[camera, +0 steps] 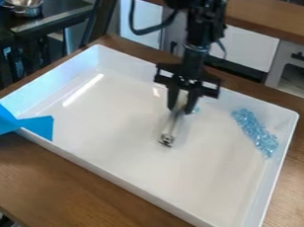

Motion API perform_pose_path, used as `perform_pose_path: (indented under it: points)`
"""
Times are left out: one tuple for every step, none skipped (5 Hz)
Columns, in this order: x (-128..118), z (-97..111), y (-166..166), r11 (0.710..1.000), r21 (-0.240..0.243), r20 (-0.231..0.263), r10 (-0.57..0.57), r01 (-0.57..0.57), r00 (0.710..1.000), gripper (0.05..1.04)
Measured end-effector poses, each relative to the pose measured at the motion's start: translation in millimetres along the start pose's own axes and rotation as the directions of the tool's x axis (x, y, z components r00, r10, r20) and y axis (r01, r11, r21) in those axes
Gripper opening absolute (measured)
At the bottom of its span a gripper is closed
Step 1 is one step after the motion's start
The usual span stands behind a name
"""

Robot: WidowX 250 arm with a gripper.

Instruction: Sweep into pile

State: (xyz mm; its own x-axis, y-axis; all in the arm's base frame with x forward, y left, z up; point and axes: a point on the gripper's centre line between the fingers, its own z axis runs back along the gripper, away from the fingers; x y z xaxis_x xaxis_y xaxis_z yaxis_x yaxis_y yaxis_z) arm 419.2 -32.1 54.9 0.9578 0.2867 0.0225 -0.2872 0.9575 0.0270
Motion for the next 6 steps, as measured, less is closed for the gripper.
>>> perform_pose_path:
  points:
    - [-9,7,-36,0.998,-0.045,0.010,-0.045,0.046,0.999,0.332]
    - [-17,13,-61,0.994,-0.073,0.017,-0.075,0.076,0.997,0.332]
    - [-19,14,-73,0.989,-0.103,0.032,-0.103,0.106,0.994,0.332]
    - [-9,22,-60,0.989,-0.125,0.028,-0.082,0.085,0.996,0.332]
    - [10,23,-15,0.993,-0.121,0.011,0.003,-0.001,1.000,0.332]
    - [21,24,29,0.993,-0.104,-0.002,0.046,-0.046,0.999,0.332]
